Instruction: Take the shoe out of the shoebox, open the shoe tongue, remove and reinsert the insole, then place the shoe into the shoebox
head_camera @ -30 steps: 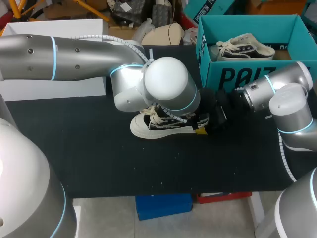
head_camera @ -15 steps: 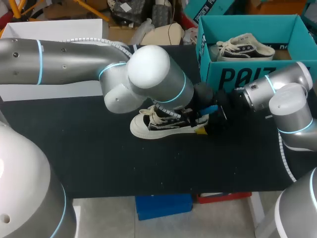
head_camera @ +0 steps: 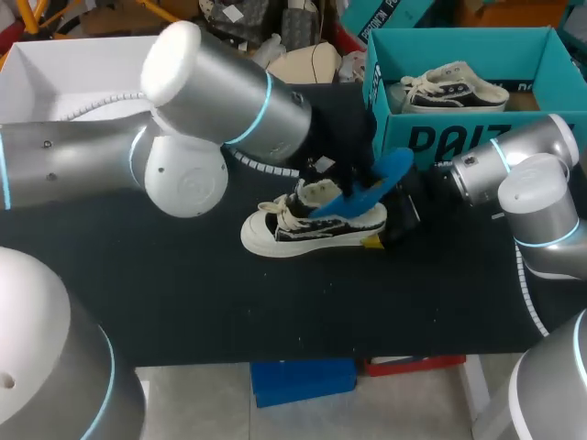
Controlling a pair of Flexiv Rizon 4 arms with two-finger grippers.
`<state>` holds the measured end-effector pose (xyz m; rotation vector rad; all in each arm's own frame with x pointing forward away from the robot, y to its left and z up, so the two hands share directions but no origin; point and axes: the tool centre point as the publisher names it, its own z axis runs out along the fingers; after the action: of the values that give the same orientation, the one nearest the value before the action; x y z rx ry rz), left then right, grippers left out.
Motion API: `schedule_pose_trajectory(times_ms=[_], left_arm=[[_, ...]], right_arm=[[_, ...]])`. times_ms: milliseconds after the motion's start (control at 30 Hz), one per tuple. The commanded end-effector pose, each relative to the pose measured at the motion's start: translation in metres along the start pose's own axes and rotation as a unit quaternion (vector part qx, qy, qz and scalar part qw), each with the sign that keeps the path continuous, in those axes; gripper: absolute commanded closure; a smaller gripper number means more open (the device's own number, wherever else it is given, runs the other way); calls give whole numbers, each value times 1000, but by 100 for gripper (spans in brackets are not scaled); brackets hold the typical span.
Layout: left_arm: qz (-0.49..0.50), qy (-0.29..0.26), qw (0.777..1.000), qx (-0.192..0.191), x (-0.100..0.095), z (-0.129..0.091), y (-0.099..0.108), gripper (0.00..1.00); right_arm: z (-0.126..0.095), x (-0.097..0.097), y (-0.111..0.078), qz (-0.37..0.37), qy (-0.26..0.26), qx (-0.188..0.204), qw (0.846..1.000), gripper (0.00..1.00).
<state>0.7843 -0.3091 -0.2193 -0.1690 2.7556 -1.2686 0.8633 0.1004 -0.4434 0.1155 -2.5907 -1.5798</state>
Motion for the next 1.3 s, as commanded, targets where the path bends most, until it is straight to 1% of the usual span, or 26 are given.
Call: schedule_pose_trajectory(times_ms=[33, 100, 167, 267, 300, 900, 933, 1000, 1033, 1133, 1300], left_arm=[[-20, 35, 997, 71, 16, -66, -19, 100], [-38, 53, 993, 100, 22, -80, -32, 100], [-62, 78, 988, 121, 27, -91, -40, 100], [-105, 148, 971, 153, 31, -108, -49, 100], [-113, 162, 968, 153, 31, -112, -50, 100], [-113, 162, 968, 153, 31, -112, -50, 100], [-148, 191, 956, 165, 33, -116, -49, 100], [-169, 194, 952, 166, 34, -125, -50, 100], [-185, 205, 947, 167, 36, -129, -53, 100], [-212, 215, 937, 178, 42, -145, -67, 100], [-203, 223, 937, 177, 54, -166, -93, 100]], right_arm=[[0, 0, 0, 1, -1, 1, 1000, 100], [0, 0, 0, 1, -1, 1, 1000, 100], [0, 0, 0, 1, -1, 1, 1000, 100], [0, 0, 0, 1, -1, 1, 1000, 100], [0, 0, 0, 1, -1, 1, 1000, 100], [0, 0, 0, 1, -1, 1, 1000, 100], [0, 0, 0, 1, -1, 1, 1000, 100], [0, 0, 0, 1, -1, 1, 1000, 100], [0, 0, 0, 1, -1, 1, 1000, 100], [0, 0, 0, 1, -1, 1, 1000, 100], [0, 0, 0, 1, -1, 1, 1000, 100]])
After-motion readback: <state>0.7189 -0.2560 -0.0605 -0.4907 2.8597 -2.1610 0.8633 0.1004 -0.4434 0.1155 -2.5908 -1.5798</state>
